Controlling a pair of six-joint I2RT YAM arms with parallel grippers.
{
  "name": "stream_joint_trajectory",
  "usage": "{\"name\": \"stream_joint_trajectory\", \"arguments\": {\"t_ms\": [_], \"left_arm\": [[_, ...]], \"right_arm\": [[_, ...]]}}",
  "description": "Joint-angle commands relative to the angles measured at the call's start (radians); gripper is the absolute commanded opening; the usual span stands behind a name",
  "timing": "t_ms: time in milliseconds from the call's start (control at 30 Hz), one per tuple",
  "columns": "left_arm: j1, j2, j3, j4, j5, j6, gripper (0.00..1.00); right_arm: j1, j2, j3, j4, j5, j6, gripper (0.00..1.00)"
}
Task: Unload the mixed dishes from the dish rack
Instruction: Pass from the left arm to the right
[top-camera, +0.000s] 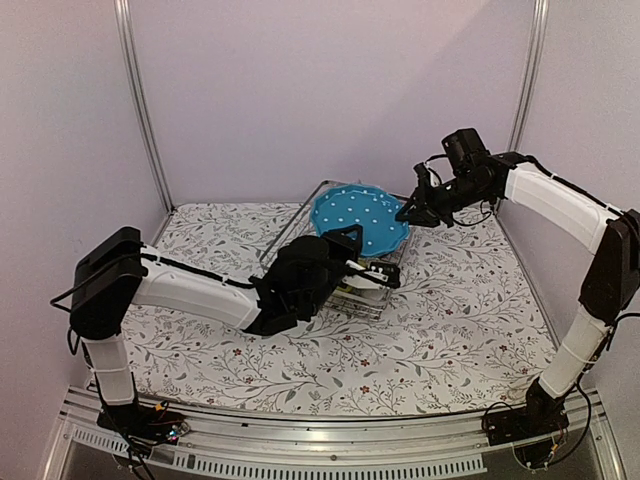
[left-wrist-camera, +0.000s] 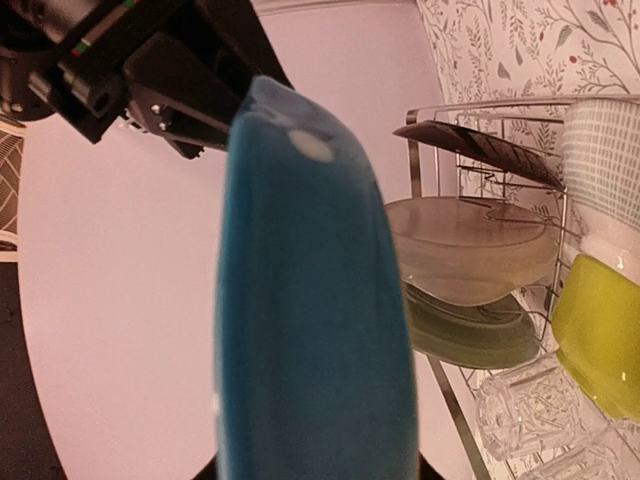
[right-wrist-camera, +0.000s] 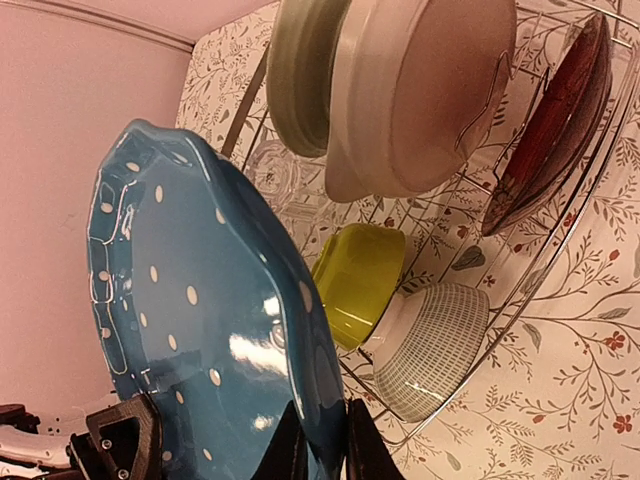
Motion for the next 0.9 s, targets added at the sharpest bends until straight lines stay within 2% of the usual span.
{"name": "stream_joint_trajectory", "arguments": {"t_ms": [0, 167, 700, 867], "left_arm": [[-0.011, -0.024, 0.062, 0.200, 0.006, 0.021, 0.34], [-0.007, -0.021, 0.062, 0.199, 0.008, 0.017, 0.38], [0.005, -0.020, 0.049, 0.144, 0.006, -0.023, 0.73], [0.005, -0.036, 0.036, 0.063, 0.017, -0.069, 0.77]], "right_arm": [[0.005, -0.034, -0.026, 0.039, -0.051, 0.027, 0.00], [-0.010, -0.060, -0.050, 0.077, -0.078, 0.059, 0.00], [-0.043, -0.120, -0.103, 0.175, -0.120, 0.130, 0.00], [-0.046, -0.132, -0.098, 0.182, -0.122, 0.137, 0.00]]}}
